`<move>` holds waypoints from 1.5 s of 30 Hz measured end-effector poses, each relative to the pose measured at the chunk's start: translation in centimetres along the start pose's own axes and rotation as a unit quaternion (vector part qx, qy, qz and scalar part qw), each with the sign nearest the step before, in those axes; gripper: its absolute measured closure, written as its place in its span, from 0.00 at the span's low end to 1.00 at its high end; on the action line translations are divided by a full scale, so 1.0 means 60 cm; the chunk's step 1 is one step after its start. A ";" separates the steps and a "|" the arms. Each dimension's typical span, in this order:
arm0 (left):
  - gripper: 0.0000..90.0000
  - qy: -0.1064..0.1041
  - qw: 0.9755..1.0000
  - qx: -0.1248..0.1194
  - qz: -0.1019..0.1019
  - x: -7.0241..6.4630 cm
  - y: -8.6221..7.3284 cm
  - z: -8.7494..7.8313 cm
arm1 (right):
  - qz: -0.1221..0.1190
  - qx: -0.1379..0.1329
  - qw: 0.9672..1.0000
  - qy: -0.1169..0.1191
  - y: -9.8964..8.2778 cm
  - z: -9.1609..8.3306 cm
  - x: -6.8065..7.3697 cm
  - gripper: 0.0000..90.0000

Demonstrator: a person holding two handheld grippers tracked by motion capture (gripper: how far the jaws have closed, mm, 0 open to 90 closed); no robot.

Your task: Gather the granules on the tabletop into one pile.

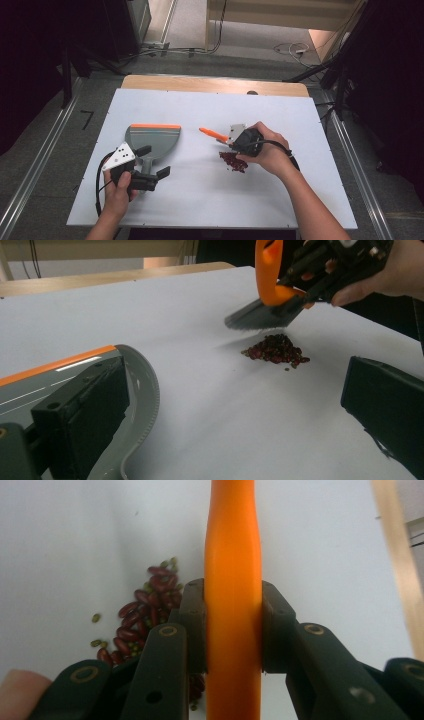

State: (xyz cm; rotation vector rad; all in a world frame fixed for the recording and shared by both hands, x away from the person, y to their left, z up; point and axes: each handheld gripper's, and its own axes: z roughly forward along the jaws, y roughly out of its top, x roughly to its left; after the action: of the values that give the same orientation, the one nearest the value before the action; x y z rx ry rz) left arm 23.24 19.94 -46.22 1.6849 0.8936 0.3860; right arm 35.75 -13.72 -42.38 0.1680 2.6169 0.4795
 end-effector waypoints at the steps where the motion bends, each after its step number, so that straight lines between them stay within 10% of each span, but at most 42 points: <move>1: 0.00 0.000 1.000 0.000 0.000 0.000 0.000 0.000 | 0.002 -0.005 1.000 0.002 0.004 -0.009 -0.005 0.76; 10: 0.00 0.000 1.000 -0.003 -0.002 0.001 0.000 -0.001 | 0.020 0.007 0.995 0.097 0.032 -0.067 -0.003 0.77; 20: 0.00 -0.001 1.000 0.000 0.001 -0.002 0.001 0.001 | 0.021 0.077 0.972 0.223 0.036 -0.009 0.036 0.77; 45: 0.00 0.000 1.000 -0.001 -0.001 0.001 -0.001 -0.001 | 0.051 0.046 0.974 0.218 0.023 0.038 -0.031 0.77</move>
State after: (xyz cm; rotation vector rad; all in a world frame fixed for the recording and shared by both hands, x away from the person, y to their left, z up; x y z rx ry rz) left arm 23.24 20.01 -46.26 1.6822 0.8937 0.3859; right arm 38.51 -12.12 -42.98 0.2530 3.0751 0.4740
